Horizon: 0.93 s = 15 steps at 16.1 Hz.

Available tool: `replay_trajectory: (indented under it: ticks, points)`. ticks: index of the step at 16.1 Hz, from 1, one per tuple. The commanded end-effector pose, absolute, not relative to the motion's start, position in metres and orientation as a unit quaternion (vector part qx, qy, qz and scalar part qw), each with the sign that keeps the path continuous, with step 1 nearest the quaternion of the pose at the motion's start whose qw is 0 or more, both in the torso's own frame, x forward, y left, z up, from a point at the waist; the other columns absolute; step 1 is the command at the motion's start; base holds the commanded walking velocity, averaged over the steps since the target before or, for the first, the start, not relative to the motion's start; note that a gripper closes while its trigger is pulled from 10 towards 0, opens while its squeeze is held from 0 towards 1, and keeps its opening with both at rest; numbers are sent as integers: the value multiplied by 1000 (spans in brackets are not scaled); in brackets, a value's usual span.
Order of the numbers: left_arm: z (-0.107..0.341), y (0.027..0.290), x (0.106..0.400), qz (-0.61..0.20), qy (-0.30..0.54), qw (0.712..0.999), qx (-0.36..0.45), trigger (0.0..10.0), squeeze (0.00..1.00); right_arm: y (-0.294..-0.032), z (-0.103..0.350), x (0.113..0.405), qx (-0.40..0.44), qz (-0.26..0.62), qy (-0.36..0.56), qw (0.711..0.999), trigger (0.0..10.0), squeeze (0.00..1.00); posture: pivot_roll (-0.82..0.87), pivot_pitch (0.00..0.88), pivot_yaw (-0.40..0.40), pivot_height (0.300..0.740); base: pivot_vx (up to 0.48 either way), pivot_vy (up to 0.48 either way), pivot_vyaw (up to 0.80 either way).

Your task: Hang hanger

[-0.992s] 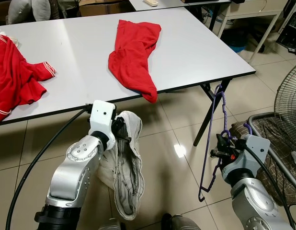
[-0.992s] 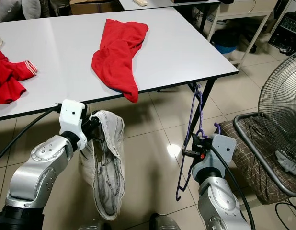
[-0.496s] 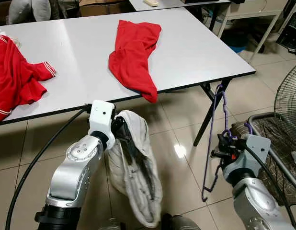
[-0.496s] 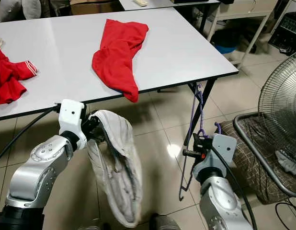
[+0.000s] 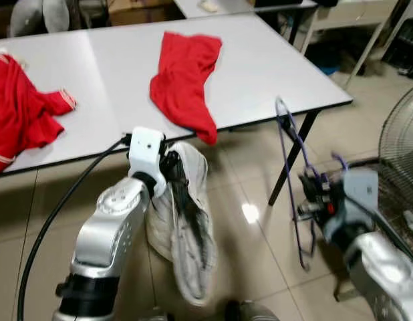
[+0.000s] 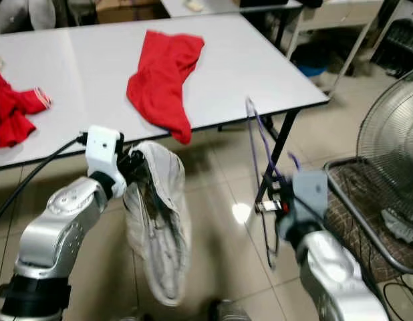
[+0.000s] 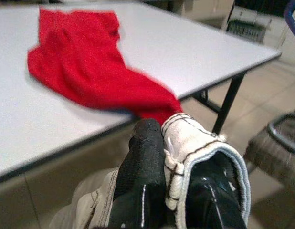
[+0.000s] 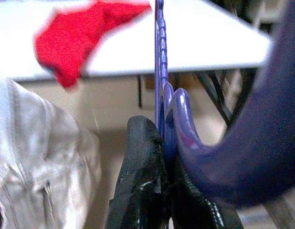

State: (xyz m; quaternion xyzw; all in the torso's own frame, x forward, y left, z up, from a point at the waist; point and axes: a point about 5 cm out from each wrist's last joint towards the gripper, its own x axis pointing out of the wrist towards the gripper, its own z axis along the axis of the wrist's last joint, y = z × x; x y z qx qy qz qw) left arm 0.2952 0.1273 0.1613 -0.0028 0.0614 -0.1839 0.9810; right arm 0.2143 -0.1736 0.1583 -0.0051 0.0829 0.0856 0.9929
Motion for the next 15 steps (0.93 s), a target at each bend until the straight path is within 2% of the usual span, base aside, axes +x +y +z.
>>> replay_trajectory:
  ticks: [1,3,6,7,15]
  points:
    - [178,126,301,-185,22,982,-5,10000,0,-170,166,216,1,98,72,993,10000,0,-90,50,9,740,270,0,0]
    - [185,122,304,-192,9,981,-9,10000,0,-169,174,220,3,106,58,993,10000,0,-95,41,7,740,283,0,0]
    - [198,116,308,-206,-12,978,-15,10000,0,-169,184,223,-8,139,51,989,10000,0,-101,34,-2,740,307,0,-765]
    - [202,119,310,-198,-20,980,-16,10000,0,-169,185,223,-16,158,54,986,10000,0,-100,29,-10,740,307,0,-731]
    - [260,154,328,-146,-94,985,2,10000,0,-158,198,223,-61,264,53,961,10000,0,-87,0,-26,740,308,0,0]
